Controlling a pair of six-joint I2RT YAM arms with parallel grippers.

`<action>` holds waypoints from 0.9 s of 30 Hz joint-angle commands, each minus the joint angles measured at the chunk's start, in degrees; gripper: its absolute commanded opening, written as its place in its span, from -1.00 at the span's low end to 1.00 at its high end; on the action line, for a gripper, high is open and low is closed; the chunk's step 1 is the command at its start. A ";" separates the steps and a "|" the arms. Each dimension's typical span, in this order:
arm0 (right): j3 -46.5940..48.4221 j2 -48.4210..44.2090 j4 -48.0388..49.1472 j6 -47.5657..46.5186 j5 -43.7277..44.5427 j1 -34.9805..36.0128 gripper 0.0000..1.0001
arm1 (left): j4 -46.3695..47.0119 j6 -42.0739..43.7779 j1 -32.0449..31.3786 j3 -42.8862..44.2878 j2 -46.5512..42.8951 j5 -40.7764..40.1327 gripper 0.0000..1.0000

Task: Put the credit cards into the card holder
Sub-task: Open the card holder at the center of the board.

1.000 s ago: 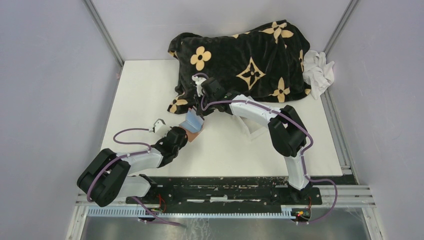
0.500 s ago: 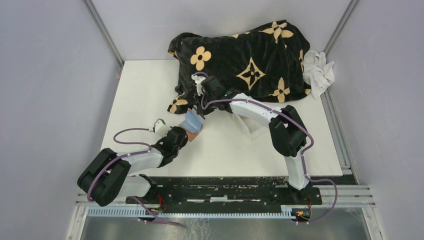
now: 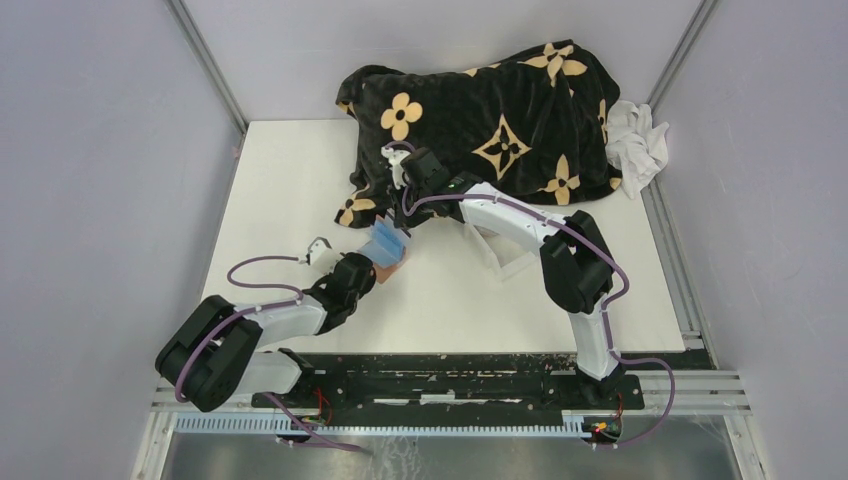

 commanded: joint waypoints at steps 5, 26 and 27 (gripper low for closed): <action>3.56 0.57 0.03 -1.14 -1.58 -0.41 -0.98 | -3.80 2.20 -0.16 -0.17 1.32 0.69 -0.94; 0.01 2.95 2.71 -0.24 -2.08 0.38 -0.98 | -4.23 2.34 -0.11 -0.39 -0.27 0.63 -0.94; 0.20 3.12 2.46 -0.41 -1.99 0.38 -0.98 | -4.23 2.36 -0.11 -0.40 -0.23 0.59 -0.94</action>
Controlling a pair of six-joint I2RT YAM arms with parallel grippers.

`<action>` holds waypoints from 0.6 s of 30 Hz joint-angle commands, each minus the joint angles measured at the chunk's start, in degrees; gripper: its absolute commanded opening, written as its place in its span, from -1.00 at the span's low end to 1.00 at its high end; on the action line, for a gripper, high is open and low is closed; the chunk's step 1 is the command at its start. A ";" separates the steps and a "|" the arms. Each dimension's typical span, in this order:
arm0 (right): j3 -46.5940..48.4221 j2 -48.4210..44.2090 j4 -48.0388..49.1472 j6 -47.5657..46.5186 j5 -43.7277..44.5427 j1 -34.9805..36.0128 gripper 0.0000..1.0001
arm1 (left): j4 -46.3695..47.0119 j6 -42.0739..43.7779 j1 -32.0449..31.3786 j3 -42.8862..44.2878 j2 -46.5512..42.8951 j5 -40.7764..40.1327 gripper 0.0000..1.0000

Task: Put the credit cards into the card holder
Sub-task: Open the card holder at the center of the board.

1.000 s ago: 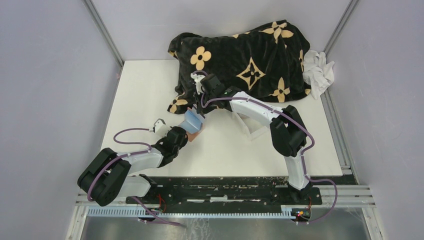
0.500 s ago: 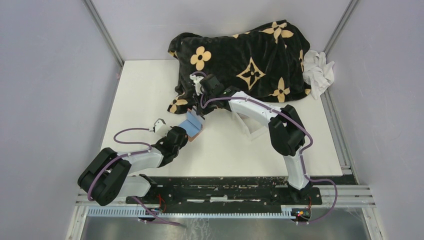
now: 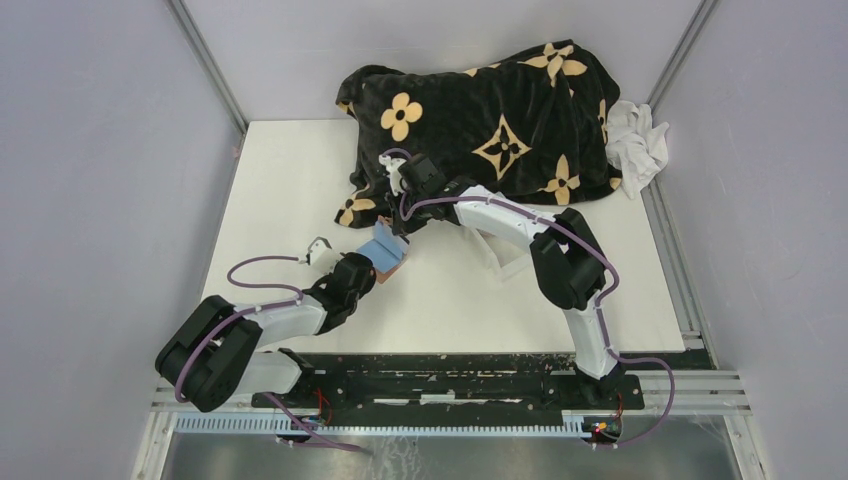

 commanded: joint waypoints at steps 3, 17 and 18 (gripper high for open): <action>0.40 0.74 1.69 -0.36 0.59 0.80 -0.98 | -4.19 2.39 -0.10 -0.51 -0.49 0.60 -0.94; 0.82 3.09 1.33 -1.23 3.63 1.54 -0.98 | -10.45 2.89 -0.11 -0.28 -7.57 -1.17 -0.94; 0.64 3.01 1.49 -1.11 3.68 1.54 -0.98 | -10.80 2.92 -0.14 -0.06 -8.47 -1.22 -0.94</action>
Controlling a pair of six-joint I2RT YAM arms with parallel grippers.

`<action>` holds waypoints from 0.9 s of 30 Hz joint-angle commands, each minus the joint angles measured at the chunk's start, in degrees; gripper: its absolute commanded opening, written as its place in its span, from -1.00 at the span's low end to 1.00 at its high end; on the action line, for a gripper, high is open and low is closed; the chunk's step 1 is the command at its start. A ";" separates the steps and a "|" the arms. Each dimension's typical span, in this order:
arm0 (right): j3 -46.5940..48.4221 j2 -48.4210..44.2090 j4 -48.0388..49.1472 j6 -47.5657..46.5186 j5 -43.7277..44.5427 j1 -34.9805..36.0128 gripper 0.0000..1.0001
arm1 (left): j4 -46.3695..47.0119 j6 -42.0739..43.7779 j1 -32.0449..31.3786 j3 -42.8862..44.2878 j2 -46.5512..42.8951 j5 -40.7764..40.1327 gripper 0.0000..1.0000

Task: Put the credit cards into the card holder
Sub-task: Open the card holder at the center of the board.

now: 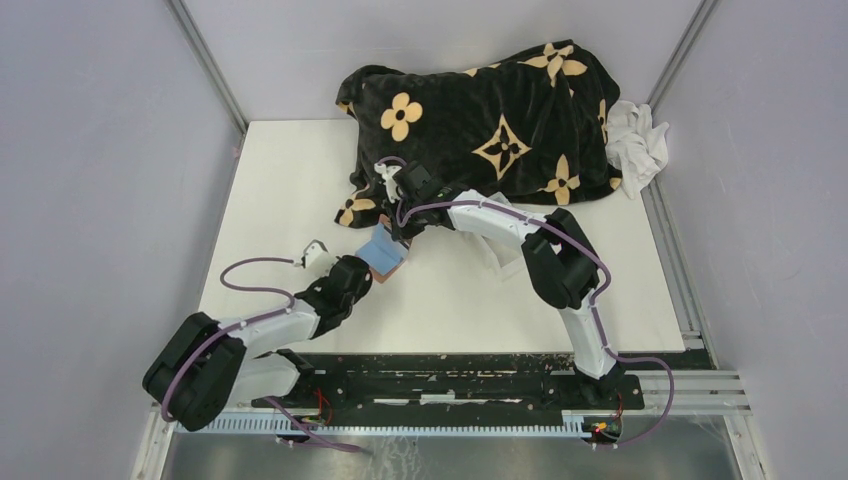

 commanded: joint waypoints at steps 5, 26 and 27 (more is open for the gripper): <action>-0.34 0.64 2.10 -0.07 2.41 0.30 -0.98 | -5.28 3.18 -0.19 1.67 -7.44 -1.23 -0.93; -1.45 -0.48 2.84 -0.07 3.64 0.36 -0.98 | 0.76 3.80 -0.79 7.73 -4.70 0.74 -0.90; -1.37 -0.35 2.86 -0.06 3.62 0.36 -0.98 | 0.90 3.76 -0.81 7.77 -4.65 0.57 -0.90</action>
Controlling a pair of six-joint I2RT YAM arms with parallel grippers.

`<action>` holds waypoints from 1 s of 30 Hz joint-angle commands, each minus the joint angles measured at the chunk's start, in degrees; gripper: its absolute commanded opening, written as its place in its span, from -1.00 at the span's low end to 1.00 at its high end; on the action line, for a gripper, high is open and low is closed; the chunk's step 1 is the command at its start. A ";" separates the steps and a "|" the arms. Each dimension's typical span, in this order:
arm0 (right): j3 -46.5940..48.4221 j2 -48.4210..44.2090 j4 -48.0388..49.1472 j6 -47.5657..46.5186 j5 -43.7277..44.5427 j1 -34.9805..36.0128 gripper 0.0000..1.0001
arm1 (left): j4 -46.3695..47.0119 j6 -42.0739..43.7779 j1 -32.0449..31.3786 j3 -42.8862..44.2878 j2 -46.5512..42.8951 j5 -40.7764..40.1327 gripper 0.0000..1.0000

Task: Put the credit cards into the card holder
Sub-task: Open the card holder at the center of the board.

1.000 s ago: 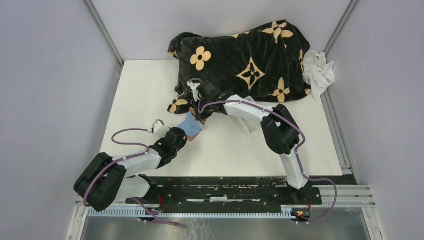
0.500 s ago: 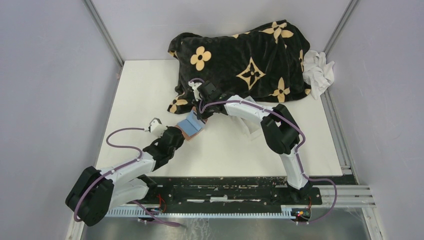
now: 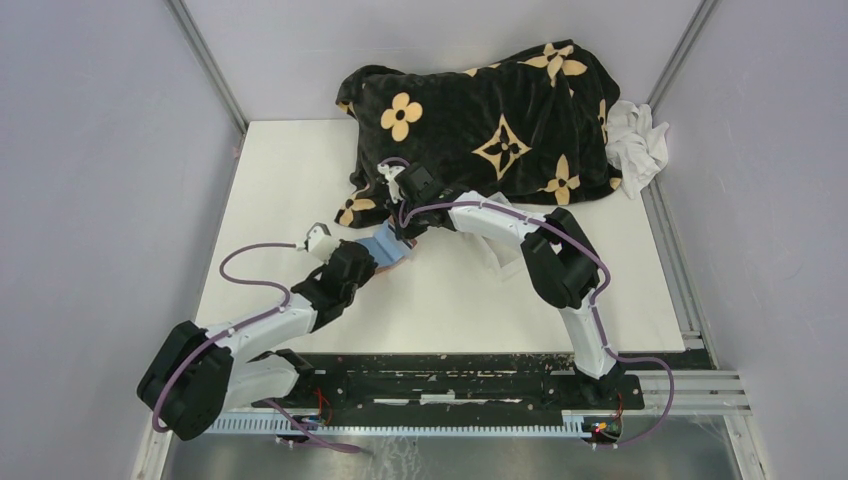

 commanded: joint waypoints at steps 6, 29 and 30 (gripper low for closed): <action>-0.27 -0.28 1.95 0.26 0.81 0.30 -0.98 | 5.03 2.13 -0.50 3.12 3.56 -0.36 -0.89; -0.93 -3.79 2.08 -0.45 2.36 1.14 -0.98 | 0.05 1.63 -1.19 0.13 1.74 -6.31 -0.92; -0.72 -3.89 1.96 -0.50 2.43 1.33 -0.98 | -0.52 1.79 -1.19 0.02 1.18 -6.71 -0.92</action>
